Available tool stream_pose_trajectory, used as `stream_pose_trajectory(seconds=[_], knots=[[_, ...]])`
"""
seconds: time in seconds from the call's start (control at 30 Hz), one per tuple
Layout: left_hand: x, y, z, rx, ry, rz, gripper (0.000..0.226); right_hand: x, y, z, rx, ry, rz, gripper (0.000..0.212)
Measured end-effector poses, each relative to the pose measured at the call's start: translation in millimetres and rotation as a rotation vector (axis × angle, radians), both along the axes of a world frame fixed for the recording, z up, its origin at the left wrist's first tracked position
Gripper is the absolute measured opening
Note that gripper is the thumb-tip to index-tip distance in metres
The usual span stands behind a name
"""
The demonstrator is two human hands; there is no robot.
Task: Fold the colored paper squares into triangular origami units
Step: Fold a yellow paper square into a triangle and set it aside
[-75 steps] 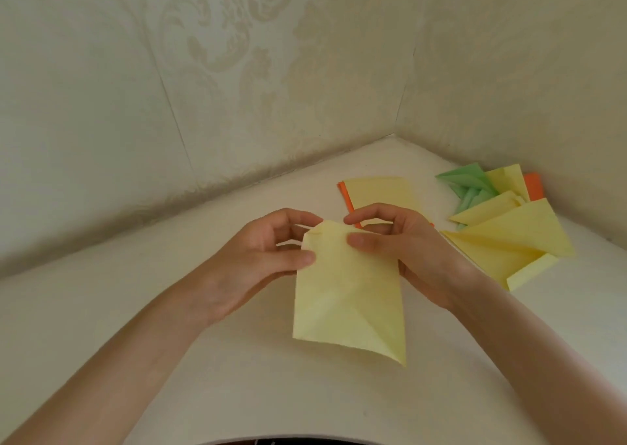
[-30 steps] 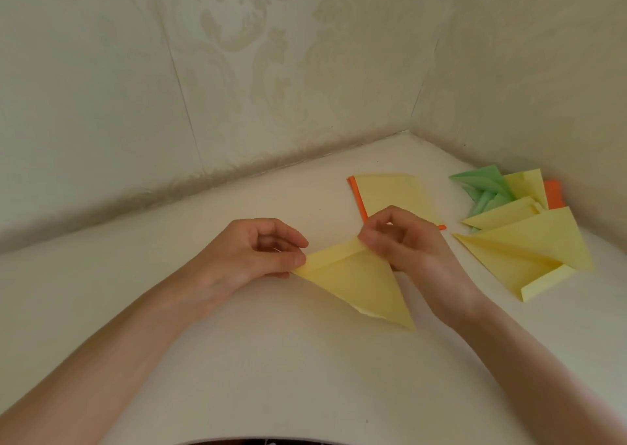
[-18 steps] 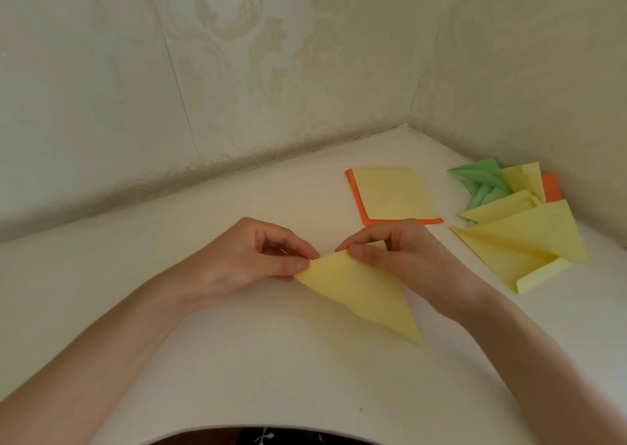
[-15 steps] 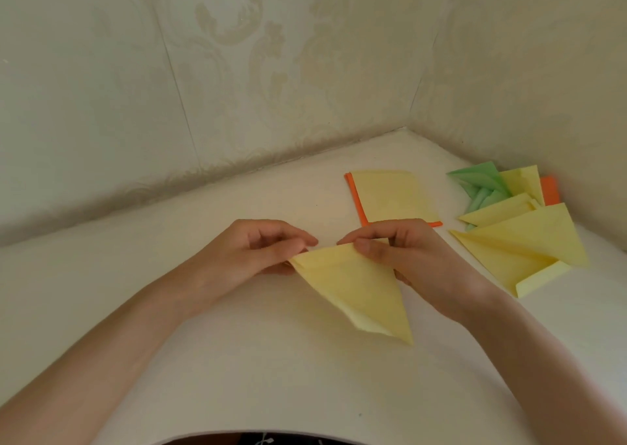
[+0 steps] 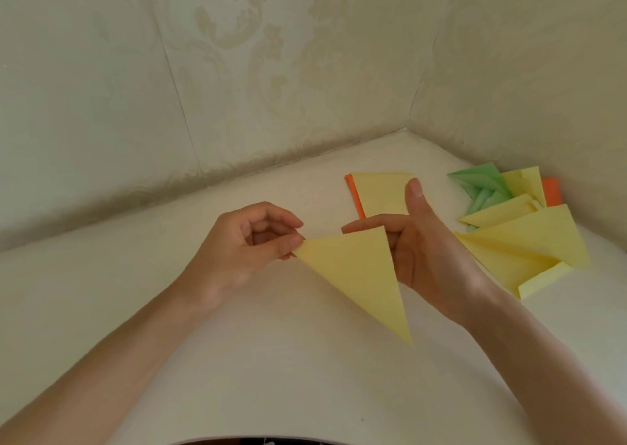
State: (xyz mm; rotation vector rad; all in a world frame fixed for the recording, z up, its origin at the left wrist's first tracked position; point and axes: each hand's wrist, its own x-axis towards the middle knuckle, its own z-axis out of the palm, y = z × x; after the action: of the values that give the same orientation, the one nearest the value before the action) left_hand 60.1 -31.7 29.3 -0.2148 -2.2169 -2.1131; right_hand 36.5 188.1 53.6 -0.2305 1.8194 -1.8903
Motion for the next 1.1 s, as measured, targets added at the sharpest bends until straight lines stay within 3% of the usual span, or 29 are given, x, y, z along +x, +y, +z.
stream_pose_trajectory(seconds=[0.03,0.13,0.17,0.3,0.5,0.6,0.73,0.97,1.1], knots=[[-0.8,0.2,-1.3,-0.013,-0.001,0.003,0.015,-0.8,0.7,-1.3,0.051,0.044,-0.005,0.064],[-1.6,1.6,-6.6,-0.094,-0.002,0.008,0.015,0.3,-3.1,-6.0,0.255,0.233,-0.076,0.011],[-1.2,1.8,-9.7,-0.165,0.020,0.018,0.015,-0.4,-3.2,-9.9,0.332,0.300,-0.089,0.007],[0.5,2.4,-21.3,-0.668,0.333,0.045,0.013,0.5,-6.6,-21.4,0.646,0.594,-0.078,0.008],[-4.5,-3.0,-26.9,-1.046,0.622,-0.036,0.019,-5.8,-11.3,-37.2,0.844,0.892,-0.111,0.011],[6.4,-5.0,-24.0,-1.207,0.621,-0.107,0.030,-3.5,-8.5,-37.3,0.833,1.183,0.037,0.037],[17.9,-6.6,-31.6,-1.246,0.562,-0.137,0.043,7.5,-6.3,-35.9,0.931,1.297,0.348,0.050],[33.2,-4.2,-22.6,-1.356,0.544,-0.156,0.046,33.8,28.2,-35.7,0.985,1.414,0.374,0.053],[30.3,-2.4,-22.8,-1.321,0.535,-0.117,0.046,42.6,41.1,-28.1,0.805,1.333,0.319,0.050]])
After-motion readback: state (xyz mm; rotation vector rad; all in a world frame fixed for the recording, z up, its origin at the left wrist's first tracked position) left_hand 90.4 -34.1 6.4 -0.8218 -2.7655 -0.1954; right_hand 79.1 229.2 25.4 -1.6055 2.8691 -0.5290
